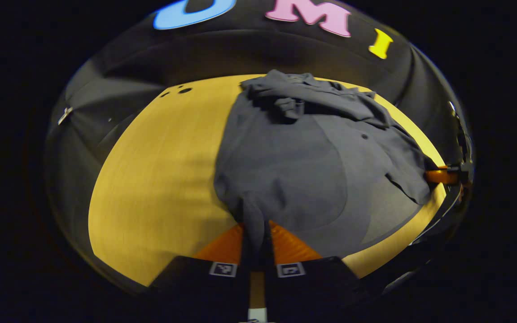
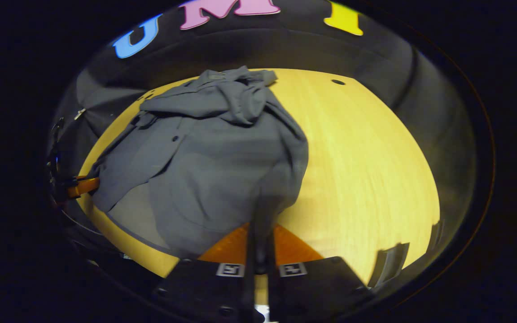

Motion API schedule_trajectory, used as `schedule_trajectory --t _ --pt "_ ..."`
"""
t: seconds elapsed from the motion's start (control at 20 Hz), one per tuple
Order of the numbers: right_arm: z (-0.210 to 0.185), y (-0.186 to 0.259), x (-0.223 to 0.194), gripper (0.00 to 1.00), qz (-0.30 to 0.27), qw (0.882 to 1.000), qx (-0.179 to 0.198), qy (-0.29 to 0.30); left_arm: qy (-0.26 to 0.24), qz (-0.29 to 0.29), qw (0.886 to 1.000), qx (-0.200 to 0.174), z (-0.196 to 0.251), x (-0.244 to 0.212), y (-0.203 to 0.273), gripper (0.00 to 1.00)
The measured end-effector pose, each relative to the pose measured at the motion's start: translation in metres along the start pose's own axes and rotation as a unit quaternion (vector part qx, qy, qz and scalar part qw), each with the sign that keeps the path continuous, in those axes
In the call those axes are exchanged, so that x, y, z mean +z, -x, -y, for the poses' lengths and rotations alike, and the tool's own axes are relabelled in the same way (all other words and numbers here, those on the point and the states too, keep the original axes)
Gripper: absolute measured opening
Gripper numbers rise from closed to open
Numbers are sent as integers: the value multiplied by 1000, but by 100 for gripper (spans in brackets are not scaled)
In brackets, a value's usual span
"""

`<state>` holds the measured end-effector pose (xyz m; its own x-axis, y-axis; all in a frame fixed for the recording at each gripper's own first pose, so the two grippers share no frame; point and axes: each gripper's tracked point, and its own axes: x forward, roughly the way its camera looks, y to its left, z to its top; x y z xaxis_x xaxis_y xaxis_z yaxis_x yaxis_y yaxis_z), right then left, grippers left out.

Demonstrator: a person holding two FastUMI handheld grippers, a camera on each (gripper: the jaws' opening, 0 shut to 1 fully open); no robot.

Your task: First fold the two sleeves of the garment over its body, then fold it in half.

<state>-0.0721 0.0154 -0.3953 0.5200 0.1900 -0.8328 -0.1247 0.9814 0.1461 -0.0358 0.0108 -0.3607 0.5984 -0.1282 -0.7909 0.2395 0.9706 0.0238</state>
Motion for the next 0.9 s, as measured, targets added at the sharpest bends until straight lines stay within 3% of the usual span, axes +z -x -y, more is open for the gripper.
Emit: schedule_trajectory --t 0.05,0.1,0.15,0.2,0.5,0.7,0.9 --pt "0 4 -1 9 -8 1000 1 18 -1 -7 1000 -1 -6 0 -2 9" --pt "-2 6 -3 6 -17 1000 8 24 12 -17 1000 -9 -8 1 -2 7" --pt "-3 10 -6 12 -18 1000 12 20 34 -27 999 -16 -7 -2 4 6" --pt "-2 11 -9 5 -19 1000 13 16 49 -37 998 -22 -7 -5 9 6" --pt "-8 56 -45 6 -37 998 43 -4 81 -84 992 -56 -6 -35 39 6" --pt "-14 87 -47 5 -31 997 60 -24 116 -104 984 -81 0 -9 33 6" --pt "-13 100 -4 5 21 996 70 -49 148 -54 983 -92 -8 37 57 5"
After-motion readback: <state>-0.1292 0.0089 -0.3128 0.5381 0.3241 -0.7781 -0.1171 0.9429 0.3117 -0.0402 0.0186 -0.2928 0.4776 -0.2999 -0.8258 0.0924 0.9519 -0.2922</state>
